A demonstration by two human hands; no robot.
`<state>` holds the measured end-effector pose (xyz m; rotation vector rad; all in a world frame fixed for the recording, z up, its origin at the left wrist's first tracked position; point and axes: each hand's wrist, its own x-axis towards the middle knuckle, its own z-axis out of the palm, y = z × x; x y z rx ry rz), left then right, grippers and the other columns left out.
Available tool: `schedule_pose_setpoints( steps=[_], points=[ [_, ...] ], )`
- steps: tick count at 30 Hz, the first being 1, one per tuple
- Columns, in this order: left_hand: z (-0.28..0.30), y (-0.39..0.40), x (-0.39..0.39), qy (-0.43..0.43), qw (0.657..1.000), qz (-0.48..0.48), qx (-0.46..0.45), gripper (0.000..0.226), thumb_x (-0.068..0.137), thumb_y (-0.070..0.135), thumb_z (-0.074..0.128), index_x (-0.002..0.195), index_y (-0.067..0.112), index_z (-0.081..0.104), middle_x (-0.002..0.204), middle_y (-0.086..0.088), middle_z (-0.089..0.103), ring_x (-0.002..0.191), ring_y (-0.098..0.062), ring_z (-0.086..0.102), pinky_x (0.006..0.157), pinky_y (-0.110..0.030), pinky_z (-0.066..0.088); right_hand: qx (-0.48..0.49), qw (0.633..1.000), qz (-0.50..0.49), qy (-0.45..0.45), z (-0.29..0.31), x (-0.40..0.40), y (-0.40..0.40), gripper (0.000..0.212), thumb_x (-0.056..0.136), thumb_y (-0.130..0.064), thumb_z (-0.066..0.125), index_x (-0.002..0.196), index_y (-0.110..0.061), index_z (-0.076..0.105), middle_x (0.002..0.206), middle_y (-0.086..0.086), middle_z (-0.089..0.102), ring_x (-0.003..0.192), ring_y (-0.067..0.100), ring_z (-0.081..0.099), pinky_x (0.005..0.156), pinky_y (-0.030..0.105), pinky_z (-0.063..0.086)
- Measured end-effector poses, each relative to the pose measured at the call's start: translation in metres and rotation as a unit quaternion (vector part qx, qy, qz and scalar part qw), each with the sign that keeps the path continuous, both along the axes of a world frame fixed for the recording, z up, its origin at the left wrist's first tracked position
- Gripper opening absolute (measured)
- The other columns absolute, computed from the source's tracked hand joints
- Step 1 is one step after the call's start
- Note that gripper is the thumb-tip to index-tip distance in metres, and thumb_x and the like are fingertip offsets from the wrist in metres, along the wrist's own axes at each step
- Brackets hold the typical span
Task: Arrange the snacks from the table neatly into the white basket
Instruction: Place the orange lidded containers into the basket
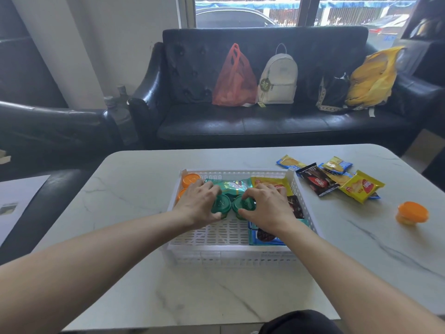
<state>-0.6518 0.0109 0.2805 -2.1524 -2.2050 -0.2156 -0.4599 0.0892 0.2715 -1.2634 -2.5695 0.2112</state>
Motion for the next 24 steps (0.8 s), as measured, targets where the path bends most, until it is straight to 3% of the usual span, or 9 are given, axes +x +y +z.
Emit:
schedule_pose_setpoints(
  steps=[10, 20, 24],
  points=[
    [0.019, 0.024, 0.049, -0.028, 0.998, -0.048, 0.038, 0.053, 0.089, 0.055, 0.057, 0.131, 0.023, 0.051, 0.125, -0.002, 0.057, 0.117, -0.023, 0.048, 0.099, -0.037, 0.042, 0.064, 0.996, -0.061, 0.022, 0.022, 0.039, 0.020, 0.037, 0.088, -0.055, 0.057, 0.117, -0.033, 0.064, 0.120, -0.005, 0.063, 0.122, 0.022, 0.049, 0.098, 0.043, 0.029],
    [0.033, 0.074, 0.161, -0.030, 0.991, -0.127, 0.040, 0.043, 0.099, 0.037, 0.042, 0.136, 0.017, 0.049, 0.137, -0.008, 0.057, 0.122, -0.030, 0.051, 0.104, -0.041, 0.038, 0.055, 0.982, -0.171, 0.054, 0.028, 0.152, 0.042, 0.030, 0.087, -0.053, 0.060, 0.109, -0.032, 0.065, 0.111, -0.005, 0.063, 0.113, 0.022, 0.054, 0.095, 0.041, 0.031],
    [0.033, 0.086, 0.200, -0.014, 0.988, -0.151, 0.036, 0.040, 0.099, 0.039, 0.040, 0.130, 0.017, 0.051, 0.127, -0.007, 0.061, 0.115, -0.029, 0.052, 0.102, -0.044, 0.039, 0.067, 0.976, -0.201, 0.045, 0.023, 0.187, 0.044, 0.031, 0.087, -0.050, 0.060, 0.109, -0.031, 0.067, 0.115, -0.003, 0.064, 0.112, 0.024, 0.055, 0.095, 0.043, 0.033]
  ],
)
